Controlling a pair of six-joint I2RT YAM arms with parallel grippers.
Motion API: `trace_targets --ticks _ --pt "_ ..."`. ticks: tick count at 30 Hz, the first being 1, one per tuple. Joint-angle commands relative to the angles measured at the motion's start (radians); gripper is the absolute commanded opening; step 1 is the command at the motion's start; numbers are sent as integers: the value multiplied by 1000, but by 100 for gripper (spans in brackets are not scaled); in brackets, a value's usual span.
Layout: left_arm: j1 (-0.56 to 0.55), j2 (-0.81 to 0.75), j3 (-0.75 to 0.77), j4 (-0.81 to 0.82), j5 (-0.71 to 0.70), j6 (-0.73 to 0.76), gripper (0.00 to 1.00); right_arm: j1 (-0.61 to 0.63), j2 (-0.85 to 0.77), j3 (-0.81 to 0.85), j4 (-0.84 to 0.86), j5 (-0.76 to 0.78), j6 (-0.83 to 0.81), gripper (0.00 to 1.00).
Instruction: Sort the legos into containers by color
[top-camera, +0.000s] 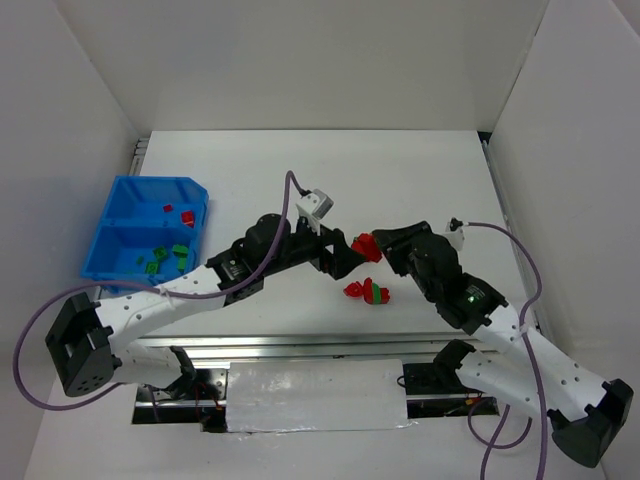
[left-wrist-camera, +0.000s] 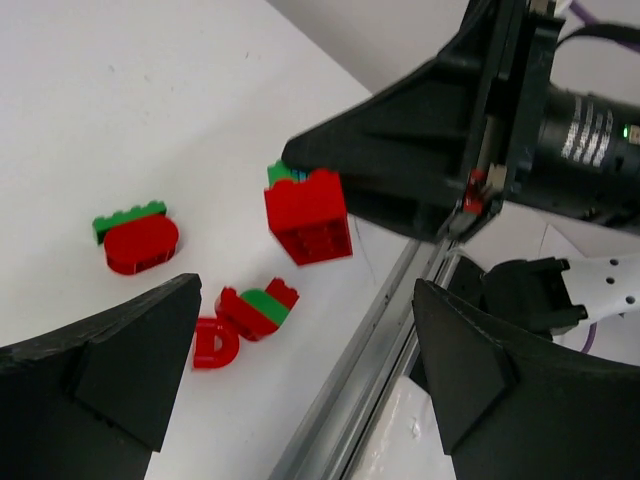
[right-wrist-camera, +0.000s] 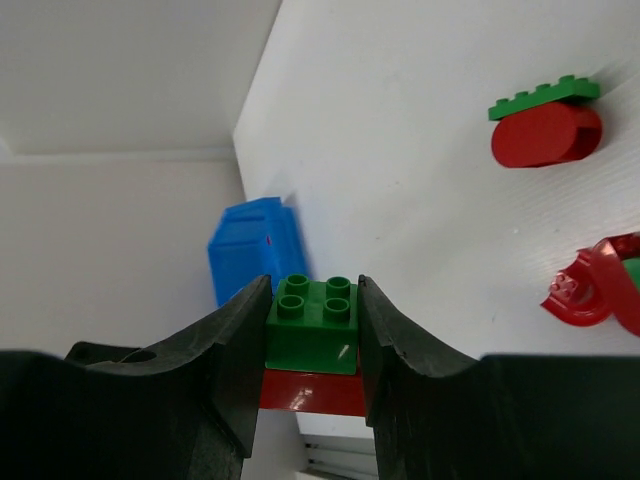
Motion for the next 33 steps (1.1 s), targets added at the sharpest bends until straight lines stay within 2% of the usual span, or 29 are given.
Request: trace_targets --ticks 1,9,11,13,18,20,21,22,23,24,29,33 --pt "-26 40 85 80 -43 83 99 55 -28 17 -12 117 108 0" --pt "-37 132 188 31 -68 114 99 158 -15 52 -5 211 135 0" --pt "-39 145 192 23 -63 113 87 162 -12 56 -5 219 134 0" --pt "-39 145 183 31 -66 106 81 166 -13 55 -6 231 134 0" --pt "-39 151 155 58 -53 102 83 166 -28 49 29 228 105 0" --pt "-39 163 174 52 -42 108 71 166 -21 53 37 208 89 0" --pt "-39 168 183 48 -37 114 50 166 -19 56 38 203 89 0" --pt "-39 172 198 34 -36 116 37 166 -18 56 40 197 89 0" --pt "-39 172 203 26 -37 114 11 164 -21 53 43 199 91 0" --pt "-39 171 208 17 -43 116 0 166 -25 49 46 202 89 0" --pt "-36 103 172 -38 -103 132 0 150 -65 40 17 251 54 0" --pt "18 -15 93 -60 -99 148 0 83 -108 30 -12 260 -13 0"
